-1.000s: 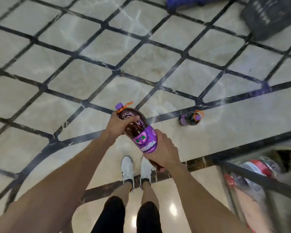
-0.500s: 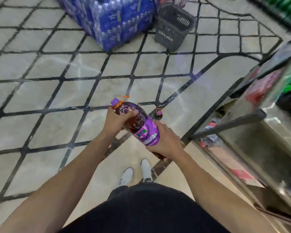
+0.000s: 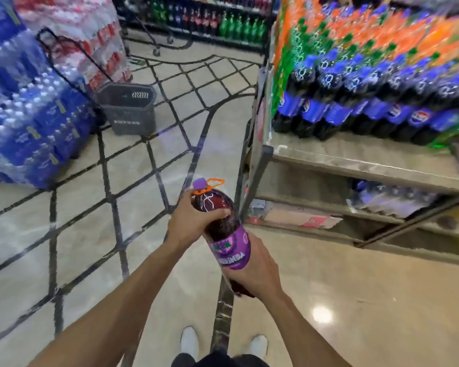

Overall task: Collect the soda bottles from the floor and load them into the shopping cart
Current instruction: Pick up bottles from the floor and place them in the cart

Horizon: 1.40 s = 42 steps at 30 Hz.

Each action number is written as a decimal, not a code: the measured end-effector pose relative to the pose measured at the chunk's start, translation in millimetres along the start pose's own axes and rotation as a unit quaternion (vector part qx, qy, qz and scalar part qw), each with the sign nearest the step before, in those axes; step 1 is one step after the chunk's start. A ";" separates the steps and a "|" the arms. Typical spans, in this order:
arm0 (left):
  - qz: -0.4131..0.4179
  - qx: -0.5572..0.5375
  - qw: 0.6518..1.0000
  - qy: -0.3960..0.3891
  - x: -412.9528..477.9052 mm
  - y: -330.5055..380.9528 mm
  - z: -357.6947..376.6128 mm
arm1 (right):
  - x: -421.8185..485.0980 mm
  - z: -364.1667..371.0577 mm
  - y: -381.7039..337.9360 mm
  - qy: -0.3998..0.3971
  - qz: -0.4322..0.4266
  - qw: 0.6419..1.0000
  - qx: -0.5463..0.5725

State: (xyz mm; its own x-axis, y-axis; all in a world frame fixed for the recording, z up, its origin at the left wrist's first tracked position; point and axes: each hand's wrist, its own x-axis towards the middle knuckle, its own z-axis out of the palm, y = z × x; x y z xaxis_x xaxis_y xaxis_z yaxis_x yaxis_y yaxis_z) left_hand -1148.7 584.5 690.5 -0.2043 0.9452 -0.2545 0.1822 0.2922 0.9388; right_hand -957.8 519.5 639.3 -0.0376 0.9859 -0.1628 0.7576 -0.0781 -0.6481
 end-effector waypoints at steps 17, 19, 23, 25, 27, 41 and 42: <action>0.105 0.006 0.951 -0.290 -65.4 121.3 378.3 | -94.8 -246.5 225.9 0.210 0.172 0.962 0.014; 0.111 0.009 0.941 -0.320 -70.6 128.2 417.4 | -102.8 -269.1 247.0 0.224 0.193 0.955 0.017; 0.106 0.019 0.922 -0.372 -74.7 140.6 492.0 | -104.3 -297.0 293.9 0.258 0.249 0.933 0.019; 0.108 0.032 0.913 -0.392 -72.5 145.7 528.4 | -100.7 -305.6 320.3 0.269 0.277 0.922 0.024; 0.119 0.042 0.895 -0.429 -65.2 148.3 567.7 | -95.8 -315.6 342.4 0.282 0.303 0.909 0.035; 0.112 0.088 0.790 -0.597 -93.4 200.5 805.4 | -86.0 -415.5 460.6 0.387 0.433 0.810 0.075; 0.119 0.093 0.779 -0.608 -101.3 202.8 821.3 | -90.9 -423.9 469.7 0.391 0.439 0.805 0.080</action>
State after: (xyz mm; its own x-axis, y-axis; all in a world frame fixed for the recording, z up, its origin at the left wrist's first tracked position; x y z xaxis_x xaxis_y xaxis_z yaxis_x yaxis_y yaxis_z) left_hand -301.1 667.4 716.2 0.8987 0.3821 -0.2153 0.2343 -0.0035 0.9721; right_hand -322.2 455.9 665.1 0.9356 0.3270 -0.1335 0.1723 -0.7525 -0.6357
